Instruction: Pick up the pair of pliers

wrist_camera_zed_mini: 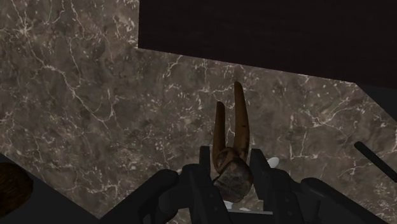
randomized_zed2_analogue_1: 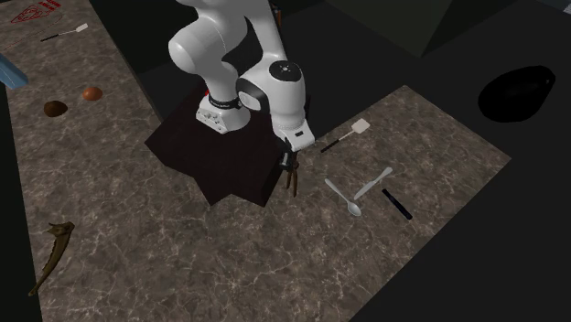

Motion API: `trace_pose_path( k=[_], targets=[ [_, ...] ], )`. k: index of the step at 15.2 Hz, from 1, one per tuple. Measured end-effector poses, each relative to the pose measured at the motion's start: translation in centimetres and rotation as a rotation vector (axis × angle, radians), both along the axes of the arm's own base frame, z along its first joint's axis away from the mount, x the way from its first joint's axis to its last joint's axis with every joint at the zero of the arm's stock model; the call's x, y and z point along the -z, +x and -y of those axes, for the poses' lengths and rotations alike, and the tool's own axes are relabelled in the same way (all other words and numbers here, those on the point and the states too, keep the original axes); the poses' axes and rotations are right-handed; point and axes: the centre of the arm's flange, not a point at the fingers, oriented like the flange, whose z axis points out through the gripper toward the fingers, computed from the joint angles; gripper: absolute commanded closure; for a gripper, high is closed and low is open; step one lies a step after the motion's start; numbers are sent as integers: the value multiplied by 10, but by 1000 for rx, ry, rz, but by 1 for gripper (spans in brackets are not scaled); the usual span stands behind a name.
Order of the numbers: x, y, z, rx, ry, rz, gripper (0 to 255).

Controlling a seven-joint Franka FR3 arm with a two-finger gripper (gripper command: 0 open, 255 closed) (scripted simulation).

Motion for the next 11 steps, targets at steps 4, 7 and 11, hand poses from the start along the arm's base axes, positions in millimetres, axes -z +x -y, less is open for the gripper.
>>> trace_pose_path(
  k=[4, 7, 11],
  targets=[
    [-3, 1, -1, 0, 0, -2, 255],
    [-16, -1, -1, 0, 0, -2, 255],
    [-37, 0, 0, 0, 0, -2, 255]
  ],
)
